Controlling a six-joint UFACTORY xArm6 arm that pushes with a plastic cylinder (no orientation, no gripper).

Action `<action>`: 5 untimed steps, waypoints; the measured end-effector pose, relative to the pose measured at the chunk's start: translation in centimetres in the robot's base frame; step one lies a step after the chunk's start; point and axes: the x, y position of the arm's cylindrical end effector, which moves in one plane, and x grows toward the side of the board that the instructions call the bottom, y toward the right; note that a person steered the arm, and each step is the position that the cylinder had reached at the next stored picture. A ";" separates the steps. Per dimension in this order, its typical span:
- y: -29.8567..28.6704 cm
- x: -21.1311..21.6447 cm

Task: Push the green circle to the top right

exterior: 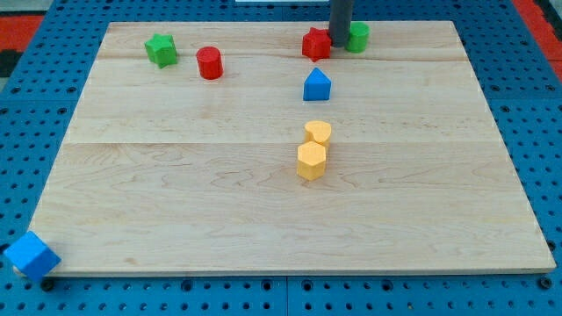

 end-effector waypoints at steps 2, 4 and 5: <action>4.7 -0.4; 1.0 0.0; 2.8 1.7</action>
